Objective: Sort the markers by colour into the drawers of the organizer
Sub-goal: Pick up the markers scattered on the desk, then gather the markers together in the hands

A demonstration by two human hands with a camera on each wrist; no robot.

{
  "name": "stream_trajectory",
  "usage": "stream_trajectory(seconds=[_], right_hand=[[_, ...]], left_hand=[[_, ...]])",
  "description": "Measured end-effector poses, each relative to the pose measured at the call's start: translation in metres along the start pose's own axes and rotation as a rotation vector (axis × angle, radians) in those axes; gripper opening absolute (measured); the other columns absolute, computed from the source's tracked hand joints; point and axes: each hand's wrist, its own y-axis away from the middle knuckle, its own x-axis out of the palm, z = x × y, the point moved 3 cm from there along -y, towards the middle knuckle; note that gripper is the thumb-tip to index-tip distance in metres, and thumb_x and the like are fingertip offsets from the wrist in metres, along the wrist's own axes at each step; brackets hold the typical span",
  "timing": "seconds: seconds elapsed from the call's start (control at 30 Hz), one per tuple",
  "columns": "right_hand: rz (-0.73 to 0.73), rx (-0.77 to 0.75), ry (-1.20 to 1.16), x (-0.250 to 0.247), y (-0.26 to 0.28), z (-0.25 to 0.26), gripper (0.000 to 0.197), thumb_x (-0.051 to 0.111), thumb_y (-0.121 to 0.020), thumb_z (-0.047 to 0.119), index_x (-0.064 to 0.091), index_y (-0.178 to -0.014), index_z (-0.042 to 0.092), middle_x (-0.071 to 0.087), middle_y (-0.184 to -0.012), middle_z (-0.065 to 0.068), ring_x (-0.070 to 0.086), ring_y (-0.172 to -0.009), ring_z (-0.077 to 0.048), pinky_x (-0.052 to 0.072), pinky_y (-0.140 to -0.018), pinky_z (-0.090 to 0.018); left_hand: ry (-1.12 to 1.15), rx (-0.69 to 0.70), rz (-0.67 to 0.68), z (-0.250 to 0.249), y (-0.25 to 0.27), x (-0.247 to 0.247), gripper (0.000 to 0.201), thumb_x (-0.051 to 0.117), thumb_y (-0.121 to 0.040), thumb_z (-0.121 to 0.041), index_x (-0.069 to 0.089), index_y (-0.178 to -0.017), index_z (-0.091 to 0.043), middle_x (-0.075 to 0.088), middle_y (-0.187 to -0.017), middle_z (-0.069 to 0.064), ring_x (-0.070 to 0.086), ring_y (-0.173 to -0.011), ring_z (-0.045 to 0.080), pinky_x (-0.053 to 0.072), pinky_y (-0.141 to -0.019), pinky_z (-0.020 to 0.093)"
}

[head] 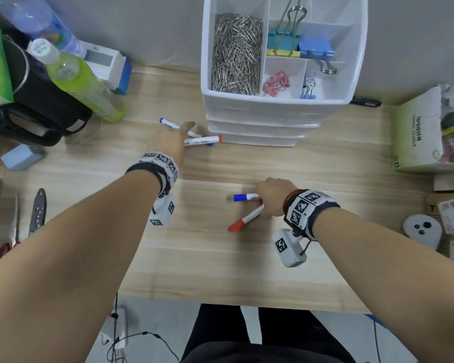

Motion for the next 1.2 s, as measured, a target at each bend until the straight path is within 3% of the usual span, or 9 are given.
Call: stream_trajectory(seconds=[0.13,0.33,0.5,0.7,0.8,0.9,1.0,1.1,1.2], right_hand=[[-0.033,0.064,-0.133,-0.011,-0.002,-0.01,0.026,0.067,-0.081,0.037,0.054,-0.089,0.016,0.053,-0.079,-0.001,0.058,-0.074,-0.026,0.046,-0.063,-0.03],[-0.159,0.087,-0.663,-0.023,0.0,-0.009,0.021,0.054,-0.087,0.023,0.046,-0.068,0.016,0.058,-0.062,-0.005,0.06,-0.055,-0.026,0.055,-0.06,-0.035],[-0.294,0.113,-1.1,-0.03,0.019,0.0,0.035,0.054,-0.097,0.032,0.045,-0.067,0.017,0.047,-0.061,-0.002,0.046,-0.052,-0.019,0.041,-0.041,-0.018],[-0.322,0.13,-1.534,-0.028,0.037,-0.009,0.027,0.051,-0.101,0.029,0.063,-0.08,0.017,0.064,-0.073,0.0,0.061,-0.064,-0.013,0.05,-0.06,-0.02],[-0.34,0.1,-1.593,-0.028,0.051,-0.022,0.025,0.044,-0.105,0.032,0.054,-0.088,0.017,0.056,-0.072,-0.002,0.056,-0.056,-0.011,0.048,-0.055,-0.021],[-0.31,0.19,-1.555,-0.023,0.063,-0.04,0.033,0.033,-0.106,0.045,0.039,-0.117,0.015,0.053,-0.079,-0.002,0.058,-0.058,-0.009,0.045,-0.045,-0.015],[-0.273,0.218,-1.503,-0.014,0.069,-0.061,0.048,0.022,-0.103,0.057,0.042,-0.116,0.016,0.054,-0.085,-0.001,0.057,-0.067,-0.009,0.048,-0.062,-0.025],[-0.194,0.223,-1.462,-0.01,0.082,-0.08,0.062,0.015,-0.102,0.06,0.058,-0.092,0.016,0.06,-0.082,0.0,0.056,-0.07,-0.008,0.043,-0.063,-0.018],[-0.132,0.235,-1.316,-0.011,0.084,-0.111,0.069,0.018,-0.102,0.06,0.063,-0.12,0.011,0.063,-0.117,-0.006,0.058,-0.103,-0.02,0.037,-0.085,-0.027]], left_hand=[[-0.073,0.036,-0.019,-0.002,-0.013,0.002,0.036,0.05,-0.087,-0.003,0.055,-0.116,-0.024,0.058,-0.074,0.009,0.054,-0.063,0.029,0.037,-0.053,0.032],[-0.064,0.123,0.1,-0.018,0.028,0.011,0.023,0.053,-0.093,-0.021,0.055,-0.115,-0.014,0.066,-0.096,0.008,0.064,-0.082,0.032,0.045,-0.064,0.034],[0.708,0.014,0.311,-0.074,0.088,0.012,0.023,0.045,-0.1,-0.032,0.054,-0.088,-0.014,0.06,-0.076,0.007,0.06,-0.074,0.031,0.042,-0.063,0.031],[1.441,-0.24,0.556,-0.155,0.102,-0.001,0.03,0.045,-0.101,-0.035,0.063,-0.104,-0.011,0.071,-0.1,0.02,0.067,-0.096,0.038,0.052,-0.093,0.054],[1.465,-0.269,0.566,-0.184,0.102,-0.014,0.022,0.042,-0.101,-0.015,0.058,-0.088,-0.007,0.062,-0.078,0.018,0.062,-0.081,0.034,0.051,-0.09,0.062],[1.387,-0.221,0.594,-0.21,0.101,-0.019,0.017,0.045,-0.096,-0.013,0.061,-0.099,-0.007,0.065,-0.098,0.027,0.065,-0.094,0.04,0.052,-0.087,0.062],[1.366,-0.174,0.653,-0.231,0.099,-0.013,0.025,0.049,-0.093,-0.013,0.062,-0.114,-0.007,0.067,-0.111,0.029,0.066,-0.102,0.042,0.054,-0.086,0.06],[1.495,-0.178,0.67,-0.248,0.097,-0.018,0.026,0.046,-0.097,-0.003,0.054,-0.122,-0.004,0.066,-0.095,0.02,0.067,-0.081,0.033,0.058,-0.081,0.051],[1.49,-0.218,0.663,-0.259,0.092,-0.02,0.018,0.051,-0.095,-0.001,0.053,-0.112,-0.003,0.056,-0.074,0.011,0.056,-0.05,0.017,0.053,-0.049,0.03]])
